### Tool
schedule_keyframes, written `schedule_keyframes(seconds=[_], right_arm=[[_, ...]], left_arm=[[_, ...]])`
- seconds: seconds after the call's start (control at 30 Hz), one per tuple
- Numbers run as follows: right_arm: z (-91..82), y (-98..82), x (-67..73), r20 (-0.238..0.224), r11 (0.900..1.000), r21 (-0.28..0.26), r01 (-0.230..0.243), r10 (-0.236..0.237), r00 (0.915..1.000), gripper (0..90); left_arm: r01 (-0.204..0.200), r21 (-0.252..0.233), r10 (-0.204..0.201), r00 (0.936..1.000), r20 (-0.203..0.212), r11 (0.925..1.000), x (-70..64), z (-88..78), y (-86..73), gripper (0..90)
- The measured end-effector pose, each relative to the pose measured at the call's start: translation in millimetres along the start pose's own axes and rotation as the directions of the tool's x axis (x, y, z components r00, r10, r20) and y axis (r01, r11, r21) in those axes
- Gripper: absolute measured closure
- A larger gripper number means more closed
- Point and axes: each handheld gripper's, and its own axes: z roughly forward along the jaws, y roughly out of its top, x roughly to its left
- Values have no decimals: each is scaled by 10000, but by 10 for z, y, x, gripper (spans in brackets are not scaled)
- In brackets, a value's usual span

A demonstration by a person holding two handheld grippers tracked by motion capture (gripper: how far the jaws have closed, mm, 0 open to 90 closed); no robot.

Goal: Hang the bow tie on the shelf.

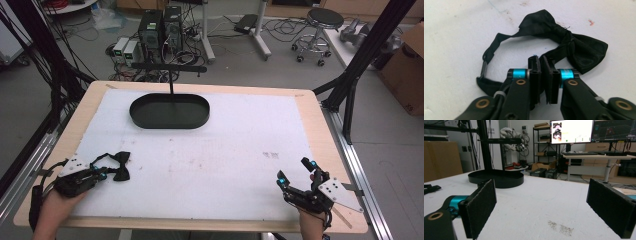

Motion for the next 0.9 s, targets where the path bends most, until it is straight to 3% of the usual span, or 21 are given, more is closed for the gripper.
schedule_keyframes(seconds=[0.17,0.4,0.6,0.77,0.9], right_arm=[[0,-5,-7,62,10000,39,-31,30,10000,82],[17,-12,-1,128,9999,127,12,-13,9999,82],[9,-10,-17,235,9998,190,-29,25,9997,83],[10,-17,-27,325,9997,235,-62,54,9995,83],[8,-15,-31,308,9997,219,-61,54,9995,83]], left_arm=[[-24,-166,27,9998,185,9999,-5,-21,-6,881],[367,-1256,-338,9991,254,9914,10,-114,41,882],[626,-2400,-540,9977,420,9688,-15,-210,120,881],[616,-3277,-506,9978,419,9428,-67,-306,225,881],[447,-3976,-369,9989,272,9165,-120,-405,340,882]])
